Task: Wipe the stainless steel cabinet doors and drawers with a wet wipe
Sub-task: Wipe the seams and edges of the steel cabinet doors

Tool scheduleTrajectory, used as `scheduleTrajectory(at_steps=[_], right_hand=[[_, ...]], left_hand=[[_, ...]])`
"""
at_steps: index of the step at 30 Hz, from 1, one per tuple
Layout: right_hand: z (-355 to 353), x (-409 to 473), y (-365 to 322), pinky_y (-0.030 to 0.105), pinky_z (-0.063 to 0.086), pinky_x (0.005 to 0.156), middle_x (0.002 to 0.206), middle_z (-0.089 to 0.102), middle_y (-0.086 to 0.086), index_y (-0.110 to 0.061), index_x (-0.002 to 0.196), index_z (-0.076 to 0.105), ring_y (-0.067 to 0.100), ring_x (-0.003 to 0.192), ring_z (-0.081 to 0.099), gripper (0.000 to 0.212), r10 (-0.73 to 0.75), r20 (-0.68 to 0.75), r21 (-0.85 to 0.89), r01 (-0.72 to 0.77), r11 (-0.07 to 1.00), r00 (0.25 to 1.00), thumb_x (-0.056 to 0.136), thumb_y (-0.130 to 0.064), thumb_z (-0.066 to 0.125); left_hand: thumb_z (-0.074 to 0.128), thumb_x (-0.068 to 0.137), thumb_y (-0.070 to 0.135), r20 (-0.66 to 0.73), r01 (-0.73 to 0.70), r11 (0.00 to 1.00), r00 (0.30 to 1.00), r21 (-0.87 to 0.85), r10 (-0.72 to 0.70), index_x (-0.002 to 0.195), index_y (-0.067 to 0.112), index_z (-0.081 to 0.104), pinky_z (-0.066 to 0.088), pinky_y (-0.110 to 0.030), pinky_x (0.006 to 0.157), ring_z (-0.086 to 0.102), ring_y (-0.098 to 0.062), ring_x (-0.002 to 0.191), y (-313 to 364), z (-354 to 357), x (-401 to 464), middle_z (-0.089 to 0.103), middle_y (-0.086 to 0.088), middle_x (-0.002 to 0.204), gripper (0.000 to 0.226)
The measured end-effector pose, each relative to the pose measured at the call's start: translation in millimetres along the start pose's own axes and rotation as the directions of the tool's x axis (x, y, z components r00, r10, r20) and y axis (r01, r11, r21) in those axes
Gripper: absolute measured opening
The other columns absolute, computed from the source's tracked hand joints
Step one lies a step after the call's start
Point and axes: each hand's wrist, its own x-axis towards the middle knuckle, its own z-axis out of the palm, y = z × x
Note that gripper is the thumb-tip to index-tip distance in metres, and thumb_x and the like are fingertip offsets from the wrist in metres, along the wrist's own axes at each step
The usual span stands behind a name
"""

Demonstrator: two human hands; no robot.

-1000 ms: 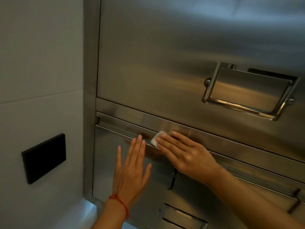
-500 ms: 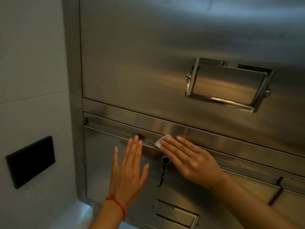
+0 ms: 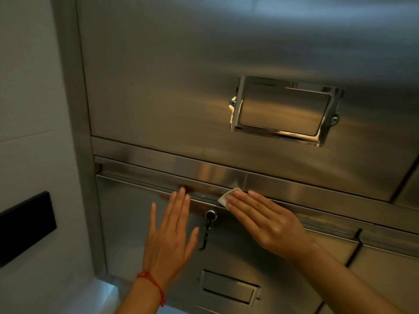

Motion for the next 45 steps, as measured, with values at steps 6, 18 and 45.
scheduleTrajectory(at_steps=[6, 18, 45], right_hand=[[-8, -19, 3, 0.039, 0.043, 0.101, 0.131, 0.053, 0.015, -0.003, 0.123, 0.058, 0.025, 0.124, 0.049, 0.034, 0.044, 0.013, 0.002, -0.044, 0.999, 0.999, 0.09, -0.005, 0.051], [-25, -38, -1, 0.035, 0.04, 0.102, 0.131, 0.054, 0.013, -0.005, 0.123, 0.059, 0.025, 0.123, 0.05, 0.034, 0.143, 0.074, -0.062, -0.138, 0.988, 0.987, 0.094, -0.002, 0.041], [-59, -34, -28, 0.042, 0.052, 0.084, 0.107, 0.069, 0.015, -0.004, 0.101, 0.073, 0.024, 0.099, 0.067, 0.056, 0.462, 0.135, 0.094, -0.476, 0.875, 0.876, 0.047, 0.002, 0.089]], left_hand=[[0.004, 0.1, 0.045, 0.014, -0.021, 1.0, 1.0, -0.002, 0.021, 0.147, 0.009, 0.011, 0.005, -0.047, 0.113, -0.002, -0.013, 0.145, 7, -2, -1, -0.004, -0.002, 0.158, 0.06], [0.025, 0.093, 0.029, 0.05, -0.036, 0.998, 0.998, -0.044, 0.038, 0.137, -0.002, 0.036, 0.005, -0.047, 0.111, -0.006, -0.009, 0.144, 12, -16, 1, 0.037, -0.019, 0.144, 0.055], [0.01, 0.101, 0.039, -0.024, -0.097, 0.987, 0.995, -0.128, 0.094, 0.127, 0.0, 0.053, 0.029, -0.064, 0.096, 0.046, -0.034, 0.124, 69, -52, 12, 0.051, -0.018, 0.135, 0.064]])
